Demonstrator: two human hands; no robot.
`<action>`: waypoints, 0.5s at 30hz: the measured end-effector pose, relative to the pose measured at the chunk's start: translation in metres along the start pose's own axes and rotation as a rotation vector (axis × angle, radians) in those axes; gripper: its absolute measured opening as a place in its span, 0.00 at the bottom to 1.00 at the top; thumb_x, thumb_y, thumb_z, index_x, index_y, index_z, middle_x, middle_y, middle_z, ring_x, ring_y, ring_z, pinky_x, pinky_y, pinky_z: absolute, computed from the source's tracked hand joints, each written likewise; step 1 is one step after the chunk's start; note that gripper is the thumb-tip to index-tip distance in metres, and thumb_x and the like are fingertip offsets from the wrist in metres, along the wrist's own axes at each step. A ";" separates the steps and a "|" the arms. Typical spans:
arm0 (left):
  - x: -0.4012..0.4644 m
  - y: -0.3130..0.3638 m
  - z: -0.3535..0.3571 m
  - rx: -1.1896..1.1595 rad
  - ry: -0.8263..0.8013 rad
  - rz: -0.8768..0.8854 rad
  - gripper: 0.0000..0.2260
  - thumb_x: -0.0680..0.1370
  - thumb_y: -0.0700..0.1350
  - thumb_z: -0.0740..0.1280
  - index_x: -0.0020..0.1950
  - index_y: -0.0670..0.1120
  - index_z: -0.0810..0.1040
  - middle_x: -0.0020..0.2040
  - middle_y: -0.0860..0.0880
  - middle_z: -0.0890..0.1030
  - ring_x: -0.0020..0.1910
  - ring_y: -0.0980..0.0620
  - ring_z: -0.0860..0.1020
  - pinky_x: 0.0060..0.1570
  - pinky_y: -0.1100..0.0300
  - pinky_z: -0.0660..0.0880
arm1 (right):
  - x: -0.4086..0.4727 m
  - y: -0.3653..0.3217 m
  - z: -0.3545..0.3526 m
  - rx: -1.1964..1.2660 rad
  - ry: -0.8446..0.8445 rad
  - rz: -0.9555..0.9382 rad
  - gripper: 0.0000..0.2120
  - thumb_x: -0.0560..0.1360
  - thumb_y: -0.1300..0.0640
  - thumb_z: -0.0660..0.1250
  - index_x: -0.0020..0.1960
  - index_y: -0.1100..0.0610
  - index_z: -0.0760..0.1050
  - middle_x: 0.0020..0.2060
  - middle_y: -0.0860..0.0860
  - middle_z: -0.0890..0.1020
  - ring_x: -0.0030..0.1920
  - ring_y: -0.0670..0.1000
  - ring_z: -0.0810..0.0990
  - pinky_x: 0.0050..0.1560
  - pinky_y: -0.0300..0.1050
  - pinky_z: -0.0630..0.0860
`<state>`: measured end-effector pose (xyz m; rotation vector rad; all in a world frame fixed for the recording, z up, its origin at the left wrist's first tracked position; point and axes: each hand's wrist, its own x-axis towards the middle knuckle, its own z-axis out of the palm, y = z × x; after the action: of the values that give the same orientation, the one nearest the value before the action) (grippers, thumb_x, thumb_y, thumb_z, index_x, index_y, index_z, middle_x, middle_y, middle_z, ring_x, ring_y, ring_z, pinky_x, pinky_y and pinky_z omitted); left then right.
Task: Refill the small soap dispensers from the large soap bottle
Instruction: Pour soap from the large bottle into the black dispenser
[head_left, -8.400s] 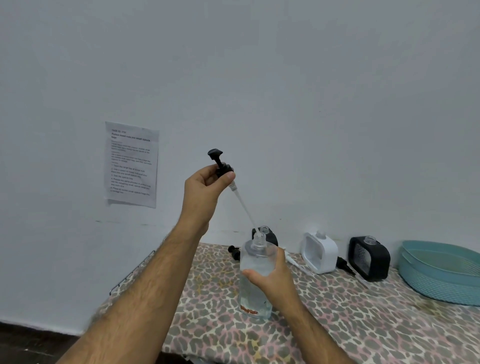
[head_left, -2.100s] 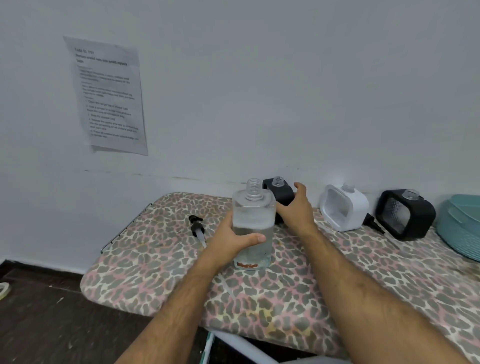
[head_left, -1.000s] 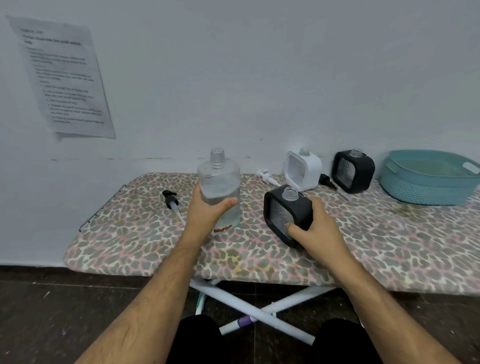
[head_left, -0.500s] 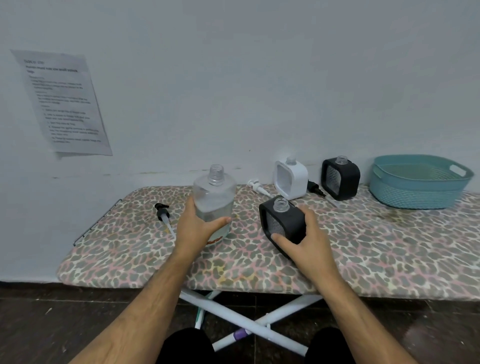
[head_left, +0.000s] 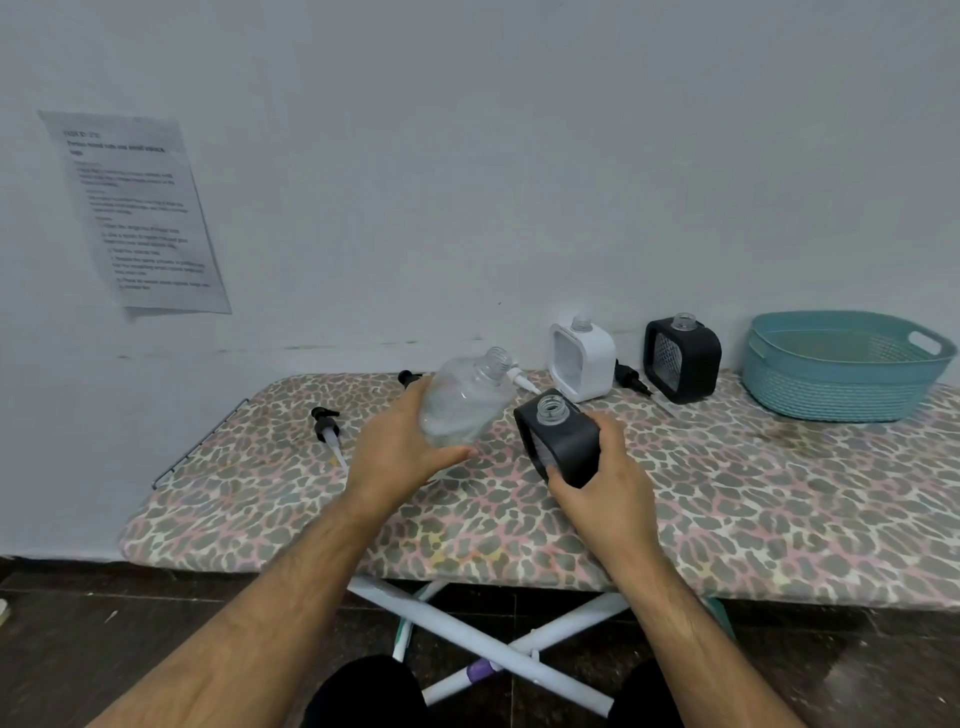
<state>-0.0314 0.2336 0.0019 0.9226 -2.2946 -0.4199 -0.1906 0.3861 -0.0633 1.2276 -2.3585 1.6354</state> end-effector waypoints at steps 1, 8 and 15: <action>0.000 0.001 -0.002 0.054 -0.018 0.018 0.43 0.65 0.57 0.80 0.75 0.48 0.65 0.64 0.48 0.79 0.58 0.49 0.79 0.55 0.57 0.76 | 0.000 0.000 -0.001 -0.012 0.004 -0.002 0.32 0.72 0.51 0.74 0.71 0.47 0.62 0.56 0.47 0.81 0.50 0.48 0.80 0.47 0.43 0.77; 0.005 0.000 -0.017 0.383 -0.150 0.111 0.45 0.67 0.64 0.76 0.77 0.53 0.60 0.61 0.50 0.81 0.54 0.48 0.81 0.47 0.55 0.76 | 0.001 0.000 -0.002 -0.041 -0.005 -0.026 0.31 0.72 0.52 0.74 0.71 0.49 0.64 0.52 0.44 0.79 0.45 0.45 0.76 0.44 0.41 0.74; 0.010 0.006 -0.024 0.557 -0.208 0.168 0.43 0.67 0.66 0.74 0.76 0.53 0.62 0.57 0.49 0.82 0.52 0.48 0.81 0.46 0.56 0.75 | 0.001 -0.003 -0.003 -0.052 -0.007 -0.050 0.30 0.72 0.50 0.74 0.70 0.49 0.65 0.48 0.41 0.76 0.43 0.44 0.74 0.44 0.40 0.73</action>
<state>-0.0249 0.2292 0.0275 0.9615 -2.7175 0.2232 -0.1907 0.3877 -0.0595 1.2742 -2.3382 1.5471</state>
